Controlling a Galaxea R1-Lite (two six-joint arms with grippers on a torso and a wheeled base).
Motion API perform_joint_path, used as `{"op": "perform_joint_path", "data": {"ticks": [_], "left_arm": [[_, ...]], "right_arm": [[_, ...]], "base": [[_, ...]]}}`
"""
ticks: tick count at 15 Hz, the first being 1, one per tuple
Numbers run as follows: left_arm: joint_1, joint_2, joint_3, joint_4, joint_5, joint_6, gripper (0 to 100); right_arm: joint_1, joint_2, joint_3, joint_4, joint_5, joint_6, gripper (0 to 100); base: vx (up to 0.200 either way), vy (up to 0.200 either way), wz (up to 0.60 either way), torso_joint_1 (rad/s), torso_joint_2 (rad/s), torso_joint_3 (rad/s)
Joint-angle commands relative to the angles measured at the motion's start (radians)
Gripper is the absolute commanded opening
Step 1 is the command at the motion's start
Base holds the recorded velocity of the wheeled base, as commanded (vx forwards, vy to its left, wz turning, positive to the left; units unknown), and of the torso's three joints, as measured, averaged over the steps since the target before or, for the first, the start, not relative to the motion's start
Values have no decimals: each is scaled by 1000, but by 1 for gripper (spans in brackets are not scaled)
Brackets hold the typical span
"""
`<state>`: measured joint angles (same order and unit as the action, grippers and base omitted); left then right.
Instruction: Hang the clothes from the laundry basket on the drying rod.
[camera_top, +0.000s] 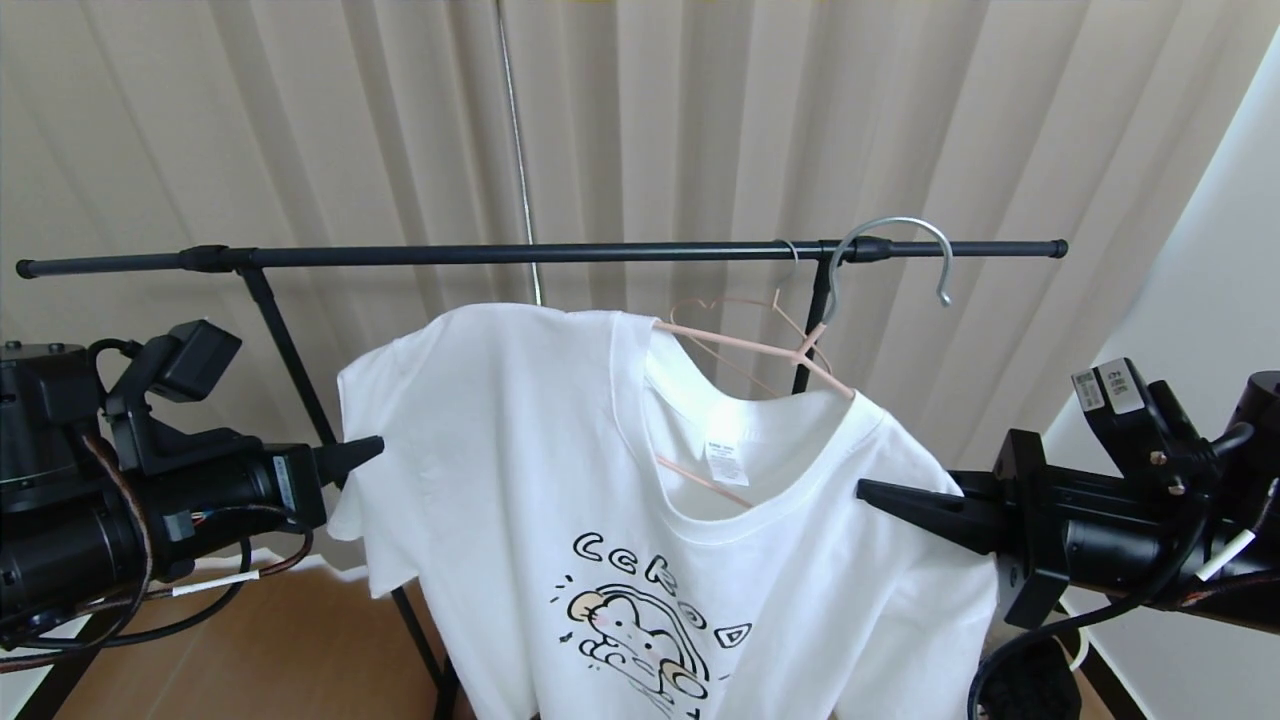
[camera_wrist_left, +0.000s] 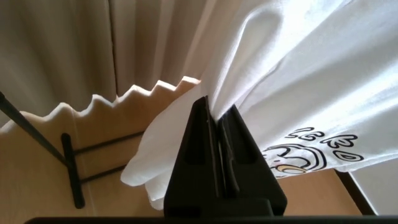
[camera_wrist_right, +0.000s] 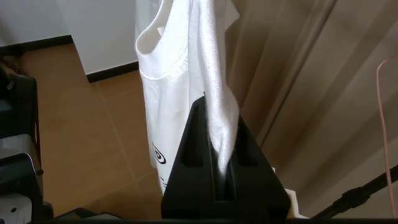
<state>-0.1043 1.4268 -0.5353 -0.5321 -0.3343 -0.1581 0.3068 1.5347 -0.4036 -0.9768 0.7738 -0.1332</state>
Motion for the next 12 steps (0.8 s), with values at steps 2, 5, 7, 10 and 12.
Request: {"op": "perform_joint_path", "data": {"ticks": [2, 5, 7, 10, 12], "left_arm": [[1, -2, 3, 0, 0, 0, 0], [-2, -12, 14, -2, -5, 3, 100], [-12, -26, 14, -2, -9, 3, 100], [-28, -37, 14, 0, -9, 3, 100], [-28, -55, 8, 0, -9, 3, 100]], "right_arm": [[0, 5, 0, 0, 1, 0, 0], [0, 5, 0, 0, -1, 0, 0], [2, 9, 0, 0, -1, 0, 0], [2, 7, 2, 0, -1, 0, 0], [2, 9, 2, 0, -1, 0, 0]], "base": [[0, 0, 0, 0, 0, 0], [0, 0, 0, 0, 0, 0], [0, 0, 0, 0, 0, 0], [0, 0, 0, 0, 0, 0], [0, 0, 0, 0, 0, 0]]}}
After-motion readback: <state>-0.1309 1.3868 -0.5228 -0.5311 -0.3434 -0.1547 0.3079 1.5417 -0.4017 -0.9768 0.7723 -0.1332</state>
